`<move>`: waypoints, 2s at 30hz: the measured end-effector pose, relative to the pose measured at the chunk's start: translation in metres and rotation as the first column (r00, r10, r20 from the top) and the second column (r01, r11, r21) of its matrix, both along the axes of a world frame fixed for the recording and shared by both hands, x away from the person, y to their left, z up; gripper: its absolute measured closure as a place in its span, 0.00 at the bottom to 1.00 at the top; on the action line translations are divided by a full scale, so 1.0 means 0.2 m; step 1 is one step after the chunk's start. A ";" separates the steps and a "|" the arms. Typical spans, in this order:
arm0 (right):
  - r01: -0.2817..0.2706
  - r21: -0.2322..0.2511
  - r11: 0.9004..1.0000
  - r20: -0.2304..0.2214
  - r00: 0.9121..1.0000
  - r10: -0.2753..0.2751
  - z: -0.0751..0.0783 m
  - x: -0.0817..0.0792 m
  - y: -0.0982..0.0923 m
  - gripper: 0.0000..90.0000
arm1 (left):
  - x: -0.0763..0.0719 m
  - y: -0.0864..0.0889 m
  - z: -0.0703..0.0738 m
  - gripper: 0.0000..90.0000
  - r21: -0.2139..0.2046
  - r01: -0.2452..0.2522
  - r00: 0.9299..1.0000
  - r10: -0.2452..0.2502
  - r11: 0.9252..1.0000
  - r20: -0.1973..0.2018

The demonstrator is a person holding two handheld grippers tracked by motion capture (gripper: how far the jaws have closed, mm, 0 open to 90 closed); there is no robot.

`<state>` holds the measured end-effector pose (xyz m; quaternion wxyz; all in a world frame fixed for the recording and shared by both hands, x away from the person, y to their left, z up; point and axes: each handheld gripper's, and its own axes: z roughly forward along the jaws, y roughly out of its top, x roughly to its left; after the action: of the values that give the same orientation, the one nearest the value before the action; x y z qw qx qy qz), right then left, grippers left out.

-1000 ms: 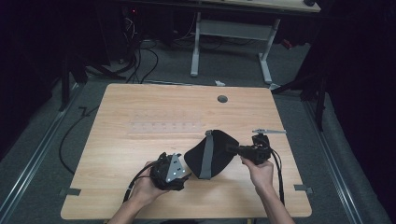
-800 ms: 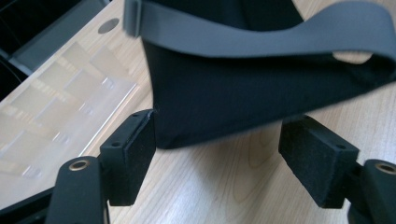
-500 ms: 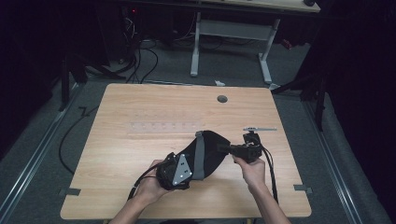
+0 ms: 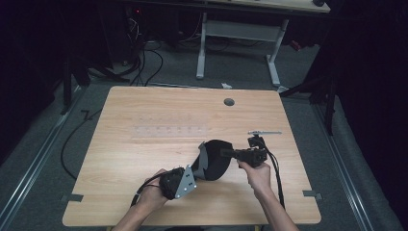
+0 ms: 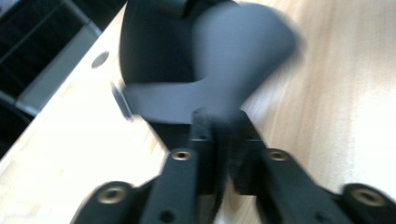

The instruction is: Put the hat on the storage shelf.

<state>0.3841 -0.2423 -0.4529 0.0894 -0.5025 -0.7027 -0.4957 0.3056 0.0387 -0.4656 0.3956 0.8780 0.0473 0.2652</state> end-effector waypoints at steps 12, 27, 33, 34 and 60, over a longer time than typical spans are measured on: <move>0.020 0.061 0.998 0.032 0.999 -0.022 0.01 -0.01 -0.02 0.60 | 0.03 0.11 0.05 0.95 -0.066 -0.015 0.999 0.011 0.998 -0.051; 0.254 -0.288 0.923 0.271 0.946 -0.175 -0.19 -0.17 -0.19 0.49 | 0.15 0.41 0.19 0.95 -0.327 -0.175 0.978 0.125 0.929 -0.166; 0.344 -0.450 0.824 0.320 0.924 -0.211 -0.29 -0.18 -0.21 0.47 | 0.21 0.50 0.22 0.95 -0.378 -0.240 0.964 0.174 0.894 -0.199; 0.353 -0.481 0.802 0.334 0.920 -0.205 -0.30 -0.18 -0.21 0.46 | 0.23 0.51 0.23 0.95 -0.385 -0.251 0.962 0.183 0.888 -0.204; 0.364 -0.550 0.752 0.333 0.921 -0.203 -0.39 -0.17 -0.20 0.43 | 0.55 0.80 0.30 0.95 -0.445 -0.488 0.872 0.445 0.751 -0.205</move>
<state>0.3507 -0.2822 -0.5308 -0.2420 -0.5386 -0.7434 -0.3142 0.4153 0.1993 -0.4057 0.5205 0.7216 0.3466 0.2971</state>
